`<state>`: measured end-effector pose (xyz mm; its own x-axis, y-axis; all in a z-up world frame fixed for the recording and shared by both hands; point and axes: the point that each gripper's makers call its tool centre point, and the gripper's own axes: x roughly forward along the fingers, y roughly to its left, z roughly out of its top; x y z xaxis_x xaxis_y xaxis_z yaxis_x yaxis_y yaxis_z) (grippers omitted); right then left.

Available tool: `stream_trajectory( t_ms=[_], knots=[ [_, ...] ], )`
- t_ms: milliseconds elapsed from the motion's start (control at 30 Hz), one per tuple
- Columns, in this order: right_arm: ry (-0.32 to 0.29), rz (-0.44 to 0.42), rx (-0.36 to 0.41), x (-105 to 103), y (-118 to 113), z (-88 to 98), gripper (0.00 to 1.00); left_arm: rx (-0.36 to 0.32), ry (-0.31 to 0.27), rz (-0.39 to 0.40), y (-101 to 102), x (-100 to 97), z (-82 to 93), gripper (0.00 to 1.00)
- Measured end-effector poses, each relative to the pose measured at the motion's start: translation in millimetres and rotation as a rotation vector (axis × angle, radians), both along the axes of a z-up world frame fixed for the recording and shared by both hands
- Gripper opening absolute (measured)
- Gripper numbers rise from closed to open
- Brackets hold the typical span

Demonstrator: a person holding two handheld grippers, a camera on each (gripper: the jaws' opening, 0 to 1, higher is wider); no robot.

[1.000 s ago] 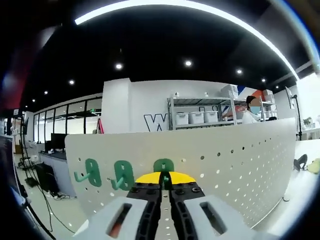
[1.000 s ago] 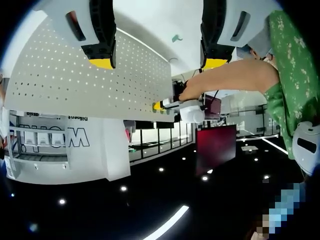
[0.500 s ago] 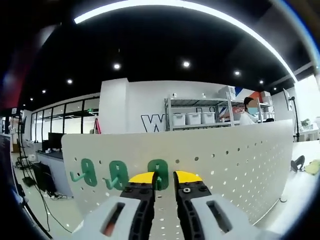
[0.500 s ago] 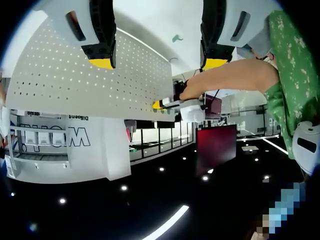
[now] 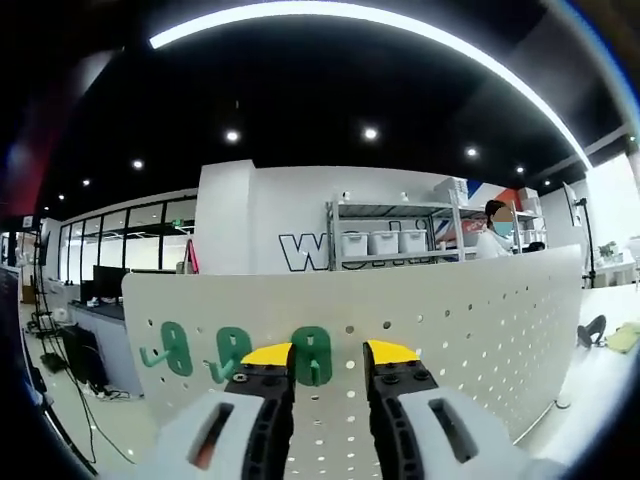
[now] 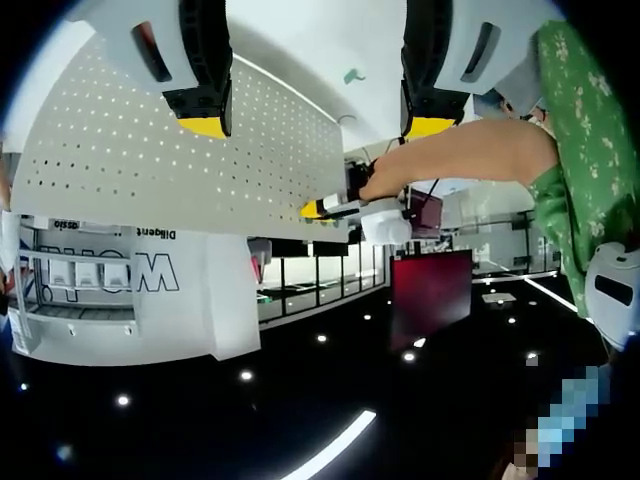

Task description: Insert the hook assembly into the mounting plate slot until the hook locks in place.

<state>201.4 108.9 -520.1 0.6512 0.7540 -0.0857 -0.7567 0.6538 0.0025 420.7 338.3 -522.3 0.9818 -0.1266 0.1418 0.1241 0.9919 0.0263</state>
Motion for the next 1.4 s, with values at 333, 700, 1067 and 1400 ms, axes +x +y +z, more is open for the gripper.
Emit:
stream_trajectory(
  t_ms=[333, 700, 1067, 1400],
  knots=[
    [-0.007, 0.007, -0.003, -2.8, 3.8, 3.0, 0.70, -0.012, 0.012, -0.019, -1.3, -8.9, -1.7, 0.39],
    [-0.016, 0.021, -0.002, -7.9, 10.0, 7.5, 0.70, -0.016, 0.028, -0.040, -1.6, -21.4, -3.1, 0.47],
    [-0.026, 0.032, -0.003, -13.2, 15.8, 11.7, 0.70, -0.020, 0.042, -0.066, -1.5, -38.3, -5.3, 0.51],
    [-0.033, 0.044, -0.002, -20.8, 22.3, 14.4, 0.70, -0.019, 0.037, -0.083, -1.9, -62.4, -1.9, 0.54]
  ],
)
